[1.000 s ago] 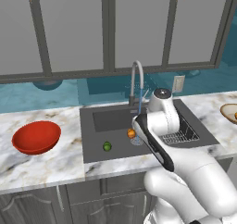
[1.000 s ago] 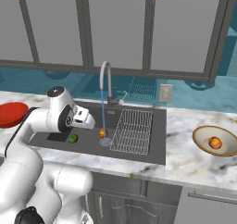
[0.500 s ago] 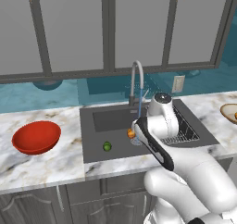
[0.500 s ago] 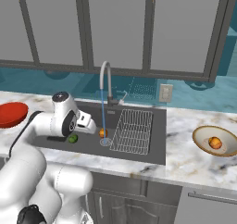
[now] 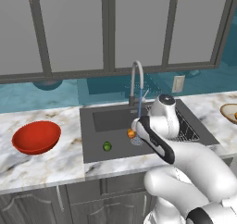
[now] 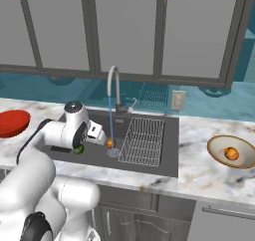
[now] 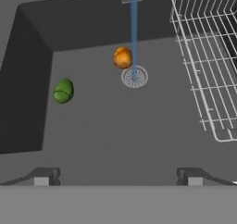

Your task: Pick the peachs from the sink and place them in one bowl. Place the avocado in the other bowl. Then turn off the sink faucet.

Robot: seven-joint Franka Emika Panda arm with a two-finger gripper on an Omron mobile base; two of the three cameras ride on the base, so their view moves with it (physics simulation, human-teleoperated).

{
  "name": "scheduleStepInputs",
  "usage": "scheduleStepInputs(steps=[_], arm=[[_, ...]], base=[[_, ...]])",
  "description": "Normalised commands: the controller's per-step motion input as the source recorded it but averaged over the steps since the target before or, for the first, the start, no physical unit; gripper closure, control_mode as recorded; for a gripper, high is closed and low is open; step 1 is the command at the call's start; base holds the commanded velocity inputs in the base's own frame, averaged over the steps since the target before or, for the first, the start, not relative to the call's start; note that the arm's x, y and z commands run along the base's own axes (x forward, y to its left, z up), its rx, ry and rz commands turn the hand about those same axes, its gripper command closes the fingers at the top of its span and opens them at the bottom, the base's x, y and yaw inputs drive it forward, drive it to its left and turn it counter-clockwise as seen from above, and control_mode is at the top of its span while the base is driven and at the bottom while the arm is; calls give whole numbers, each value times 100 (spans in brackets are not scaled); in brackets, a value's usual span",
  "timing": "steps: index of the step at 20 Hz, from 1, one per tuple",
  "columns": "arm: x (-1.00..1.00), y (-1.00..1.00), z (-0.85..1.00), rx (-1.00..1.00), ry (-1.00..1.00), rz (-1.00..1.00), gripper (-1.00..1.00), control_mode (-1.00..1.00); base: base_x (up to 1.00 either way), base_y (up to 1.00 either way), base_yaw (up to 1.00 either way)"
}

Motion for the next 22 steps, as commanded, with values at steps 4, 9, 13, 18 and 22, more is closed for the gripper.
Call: scheduleStepInputs(steps=[4, 9, 13, 18, 22], arm=[[22, 0, -1, 7, 0, 0, -100, -100], [22, 2, -6, 2, 0, 0, -100, -100], [21, 9, -6, 0, 2, -1, -100, -100], [15, 7, 0, -3, 12, -3, -100, -100], [13, 1, 0, -4, 12, -2, -100, -100]], base=[[0, 0, 0], [0, 0, 0], [0, 0, 0], [0, 0, 0], [0, 0, 0]])
